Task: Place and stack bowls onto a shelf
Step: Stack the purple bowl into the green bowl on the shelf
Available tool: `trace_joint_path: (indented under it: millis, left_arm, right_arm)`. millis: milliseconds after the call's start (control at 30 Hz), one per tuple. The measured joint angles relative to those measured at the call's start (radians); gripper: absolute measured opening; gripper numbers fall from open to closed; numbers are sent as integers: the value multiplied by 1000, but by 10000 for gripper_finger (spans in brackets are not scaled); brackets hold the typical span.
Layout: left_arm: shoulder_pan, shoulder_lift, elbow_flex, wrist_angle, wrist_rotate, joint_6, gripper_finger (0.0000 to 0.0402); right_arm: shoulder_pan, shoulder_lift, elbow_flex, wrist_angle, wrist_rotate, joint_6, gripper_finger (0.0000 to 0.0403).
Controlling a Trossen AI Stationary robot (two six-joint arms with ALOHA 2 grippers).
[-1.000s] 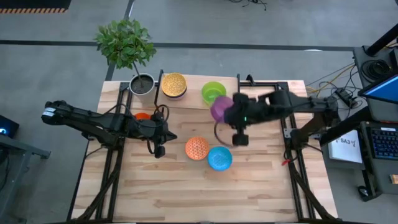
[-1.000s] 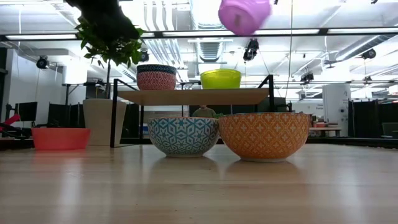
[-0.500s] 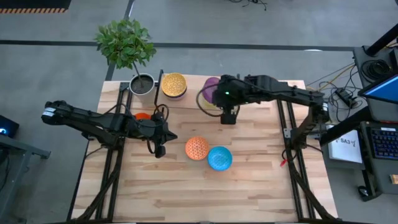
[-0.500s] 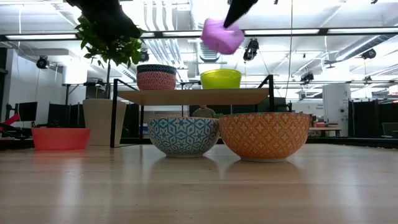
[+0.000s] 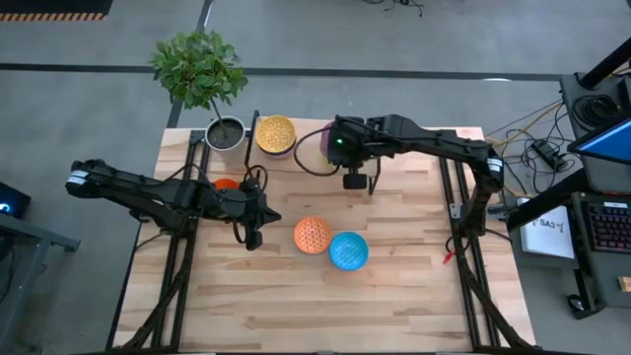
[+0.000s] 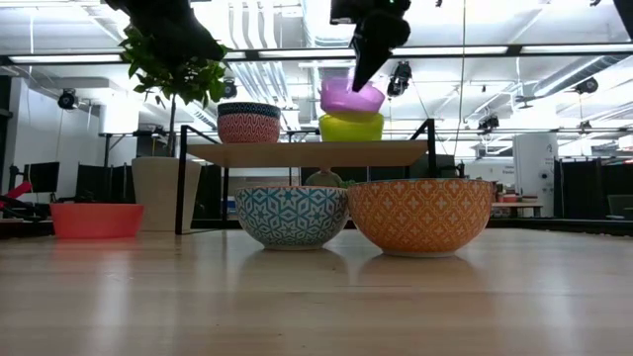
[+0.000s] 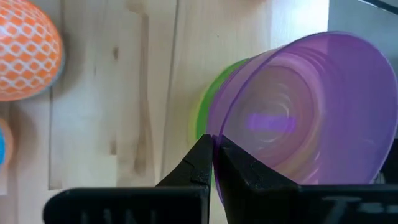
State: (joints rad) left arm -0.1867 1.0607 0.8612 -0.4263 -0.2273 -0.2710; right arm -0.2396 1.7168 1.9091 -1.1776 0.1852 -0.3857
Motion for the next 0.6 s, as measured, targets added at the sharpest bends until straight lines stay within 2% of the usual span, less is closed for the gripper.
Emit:
trace_joint_path:
  millis: [233, 600]
  left_arm:
    - [0, 0, 0, 0, 0, 0, 1]
    - [0, 0, 0, 0, 0, 0, 1]
  right_arm:
    - [-22, 2, 0, 1, -1, -8, 15]
    - [-30, -3, 0, 9, 0, 19, 86]
